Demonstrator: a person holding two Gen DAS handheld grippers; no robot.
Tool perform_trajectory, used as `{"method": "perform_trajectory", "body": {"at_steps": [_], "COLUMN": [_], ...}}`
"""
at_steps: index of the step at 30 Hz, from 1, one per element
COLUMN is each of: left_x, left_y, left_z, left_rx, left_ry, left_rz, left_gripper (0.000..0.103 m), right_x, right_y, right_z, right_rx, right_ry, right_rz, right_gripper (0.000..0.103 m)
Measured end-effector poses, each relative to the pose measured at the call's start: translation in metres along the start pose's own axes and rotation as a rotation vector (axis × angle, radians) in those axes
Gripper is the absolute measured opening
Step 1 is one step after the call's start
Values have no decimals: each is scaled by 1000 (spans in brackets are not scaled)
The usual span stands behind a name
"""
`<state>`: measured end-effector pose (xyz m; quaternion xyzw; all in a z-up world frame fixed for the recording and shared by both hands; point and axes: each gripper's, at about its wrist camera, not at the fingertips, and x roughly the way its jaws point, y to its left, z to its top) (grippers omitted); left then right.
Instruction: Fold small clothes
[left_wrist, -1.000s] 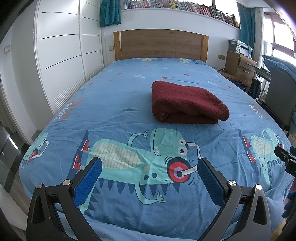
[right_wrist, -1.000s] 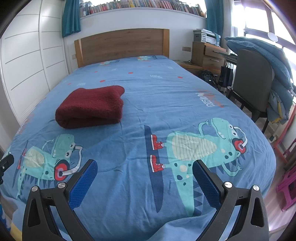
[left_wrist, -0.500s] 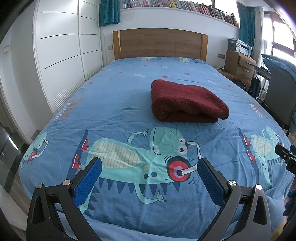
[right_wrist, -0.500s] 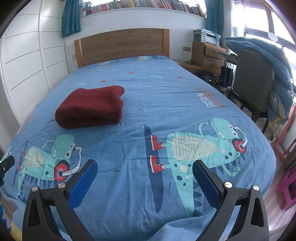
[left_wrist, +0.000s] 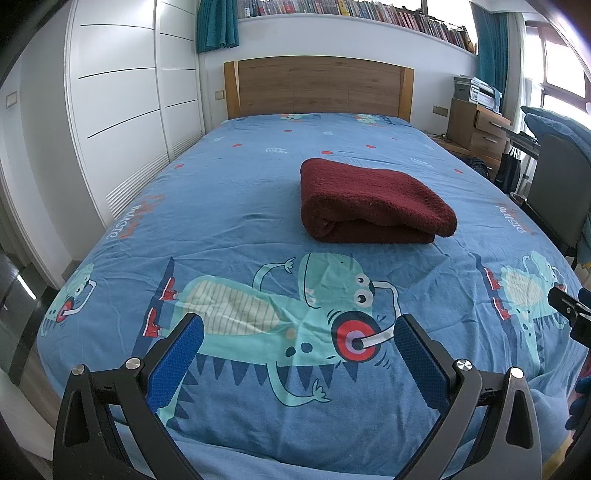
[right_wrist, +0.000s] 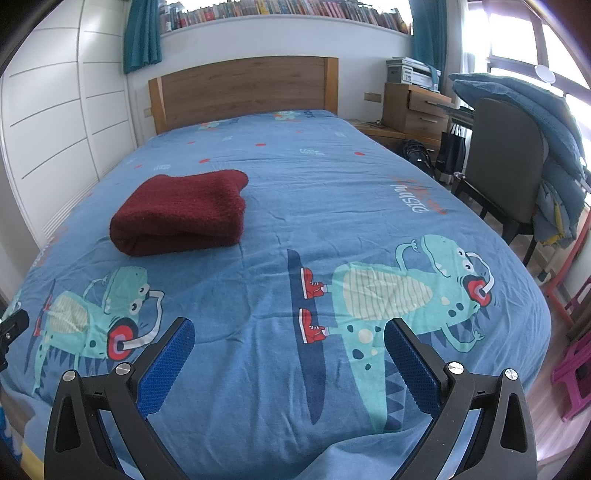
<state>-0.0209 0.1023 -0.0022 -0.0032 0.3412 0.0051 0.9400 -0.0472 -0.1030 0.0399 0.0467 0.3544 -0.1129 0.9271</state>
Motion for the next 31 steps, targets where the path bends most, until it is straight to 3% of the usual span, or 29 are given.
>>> {"method": "perform_trajectory", "body": {"at_steps": [31], "left_x": [4], "left_y": [3], "left_z": [1], "left_rx": [2], "left_ry": [6], "left_rz": [-7], "left_gripper": [102], "right_x": [2], "right_y": [-3], "right_z": [-2], "right_rx": [-1], "right_ry": [5], "right_rz": [0], "right_gripper": [103]}}
